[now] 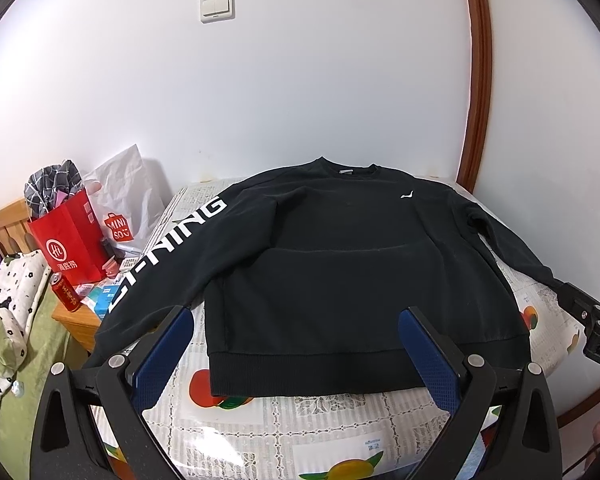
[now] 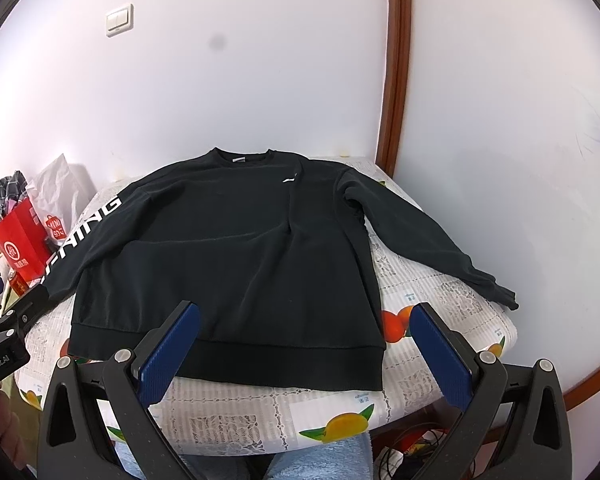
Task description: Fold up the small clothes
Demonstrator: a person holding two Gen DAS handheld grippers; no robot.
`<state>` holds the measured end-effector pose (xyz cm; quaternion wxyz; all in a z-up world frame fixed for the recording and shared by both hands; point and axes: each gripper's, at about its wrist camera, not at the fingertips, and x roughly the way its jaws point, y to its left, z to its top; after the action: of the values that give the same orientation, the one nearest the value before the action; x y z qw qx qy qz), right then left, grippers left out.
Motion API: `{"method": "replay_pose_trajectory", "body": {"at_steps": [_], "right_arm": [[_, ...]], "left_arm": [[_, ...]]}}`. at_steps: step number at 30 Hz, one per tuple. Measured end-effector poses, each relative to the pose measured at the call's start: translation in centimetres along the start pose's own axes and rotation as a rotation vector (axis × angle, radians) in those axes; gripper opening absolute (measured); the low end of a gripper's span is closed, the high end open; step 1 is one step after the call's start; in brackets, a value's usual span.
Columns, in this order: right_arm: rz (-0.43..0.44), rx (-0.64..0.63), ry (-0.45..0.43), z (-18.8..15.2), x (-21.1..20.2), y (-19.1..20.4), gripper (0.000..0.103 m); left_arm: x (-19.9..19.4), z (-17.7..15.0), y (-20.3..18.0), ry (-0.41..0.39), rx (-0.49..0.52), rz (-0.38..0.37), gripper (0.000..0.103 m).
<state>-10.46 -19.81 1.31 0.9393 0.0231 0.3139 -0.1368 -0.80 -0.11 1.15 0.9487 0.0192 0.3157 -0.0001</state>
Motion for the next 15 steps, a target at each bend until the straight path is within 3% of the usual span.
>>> {"method": "replay_pose_trajectory", "body": {"at_steps": [15], "right_arm": [[-0.011,0.003,-0.012,-0.1,-0.47,0.0,0.103]], "left_arm": [[-0.15,-0.28,0.19,-0.009,-0.01,0.005,0.103]]}}
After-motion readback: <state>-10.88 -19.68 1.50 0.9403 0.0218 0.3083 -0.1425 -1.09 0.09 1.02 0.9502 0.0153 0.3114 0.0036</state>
